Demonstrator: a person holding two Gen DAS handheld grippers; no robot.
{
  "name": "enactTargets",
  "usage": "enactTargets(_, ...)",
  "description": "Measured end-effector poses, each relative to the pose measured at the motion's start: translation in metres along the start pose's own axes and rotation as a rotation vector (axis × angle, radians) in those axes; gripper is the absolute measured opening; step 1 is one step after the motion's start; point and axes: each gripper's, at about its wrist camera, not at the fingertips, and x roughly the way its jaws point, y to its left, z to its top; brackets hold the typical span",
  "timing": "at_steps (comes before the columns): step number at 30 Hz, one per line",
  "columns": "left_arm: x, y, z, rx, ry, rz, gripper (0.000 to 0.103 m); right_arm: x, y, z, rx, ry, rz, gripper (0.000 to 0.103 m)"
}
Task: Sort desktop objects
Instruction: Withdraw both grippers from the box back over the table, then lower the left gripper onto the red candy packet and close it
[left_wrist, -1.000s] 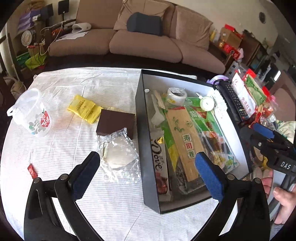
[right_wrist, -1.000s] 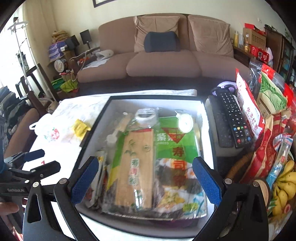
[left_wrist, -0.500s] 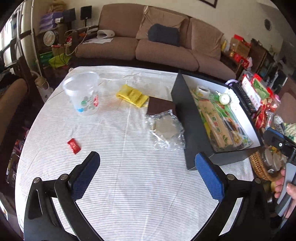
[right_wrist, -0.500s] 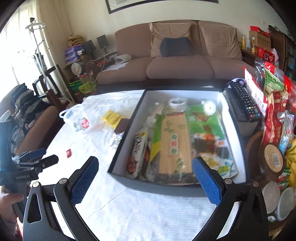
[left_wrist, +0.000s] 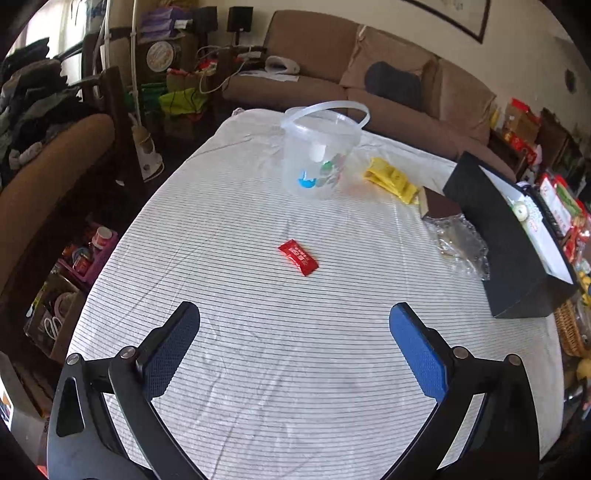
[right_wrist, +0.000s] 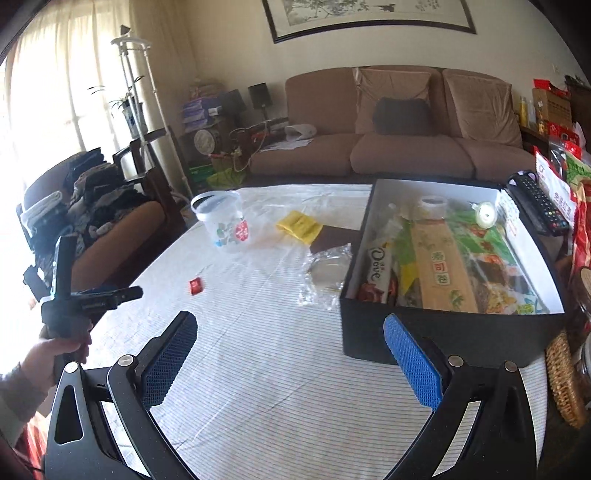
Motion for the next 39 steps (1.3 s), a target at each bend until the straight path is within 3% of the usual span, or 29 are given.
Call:
enactTargets(5, 0.043, -0.007, 0.004, 0.045, 0.017, -0.034, 0.101, 0.025, 0.026, -0.008, -0.056, 0.023, 0.06, 0.103)
enactTargets(12, 0.104, -0.004, 0.01, 0.01, 0.095, -0.022, 0.084, 0.043, 0.031, -0.024, -0.032, 0.088, 0.11, 0.103)
enactTargets(17, 0.118, -0.01, 0.013, 0.009, 0.077, -0.015, 0.063, 0.047, 0.028, -0.024, -0.023, 0.1, 0.108, 0.103)
enactTargets(19, 0.118, -0.009, 0.013, 0.004, 0.061, -0.013, 0.034, 0.049, 0.026, -0.025, -0.016, 0.106, 0.111, 0.103)
enactTargets(21, 0.117, -0.006, 0.01, -0.006, 0.053, -0.025, 0.012, 0.052, 0.024, -0.027, -0.01, 0.117, 0.11, 0.103)
enactTargets(24, 0.109, 0.0, 0.003, -0.036, 0.037, -0.045, 0.002, 0.054, 0.022, -0.029, -0.002, 0.132, 0.101, 0.103)
enactTargets(28, 0.096, 0.0, -0.006, -0.052, 0.022, -0.088, 0.001, 0.056, 0.019, -0.03, 0.009, 0.141, 0.098, 0.103)
enactTargets(32, 0.091, 0.006, -0.004, -0.102, 0.02, -0.076, 0.002, 0.057, 0.019, -0.031, 0.02, 0.144, 0.109, 0.103)
enactTargets(33, 0.091, 0.009, -0.001, -0.126, 0.012, -0.088, 0.005, 0.056, 0.021, -0.031, 0.017, 0.144, 0.112, 0.103)
enactTargets(36, 0.096, 0.009, 0.01, -0.17, 0.017, -0.087, 0.034, 0.053, 0.025, -0.031, 0.0, 0.137, 0.108, 0.103)
enactTargets(39, 0.11, -0.001, 0.016, -0.152, 0.043, -0.039, 0.036, 0.053, 0.024, -0.031, -0.004, 0.136, 0.104, 0.103)
